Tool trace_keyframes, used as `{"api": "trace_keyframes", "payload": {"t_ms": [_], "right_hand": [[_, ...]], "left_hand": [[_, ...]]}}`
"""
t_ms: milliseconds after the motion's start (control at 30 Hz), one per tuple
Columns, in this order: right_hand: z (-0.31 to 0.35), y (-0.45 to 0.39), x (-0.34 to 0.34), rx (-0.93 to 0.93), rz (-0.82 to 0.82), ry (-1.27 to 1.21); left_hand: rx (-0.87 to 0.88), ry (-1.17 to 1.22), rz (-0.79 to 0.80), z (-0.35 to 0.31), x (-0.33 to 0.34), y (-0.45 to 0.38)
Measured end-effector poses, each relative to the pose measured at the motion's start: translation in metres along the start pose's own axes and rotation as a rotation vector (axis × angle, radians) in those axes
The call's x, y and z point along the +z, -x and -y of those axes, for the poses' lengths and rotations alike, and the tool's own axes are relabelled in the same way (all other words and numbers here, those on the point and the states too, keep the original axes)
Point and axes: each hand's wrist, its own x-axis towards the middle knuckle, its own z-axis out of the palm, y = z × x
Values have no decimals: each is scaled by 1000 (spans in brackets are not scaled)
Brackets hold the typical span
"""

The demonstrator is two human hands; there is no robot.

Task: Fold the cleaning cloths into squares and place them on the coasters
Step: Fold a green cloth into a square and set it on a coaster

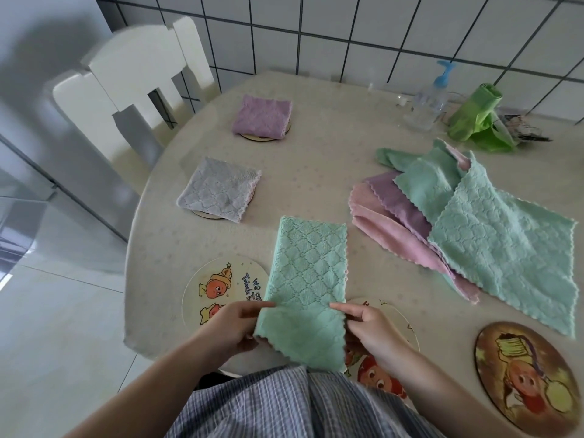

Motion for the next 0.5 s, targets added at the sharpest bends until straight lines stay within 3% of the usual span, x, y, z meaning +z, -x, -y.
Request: {"api": "trace_keyframes", "payload": {"t_ms": [167,500], "right_hand": [[10,-9,-5,86,-10,-239],[42,-49,-30,90,-108,-276]], "left_hand": [[45,-26,-71,-16,0,-9],[99,-134,-185,-68,-8,-59]]}}
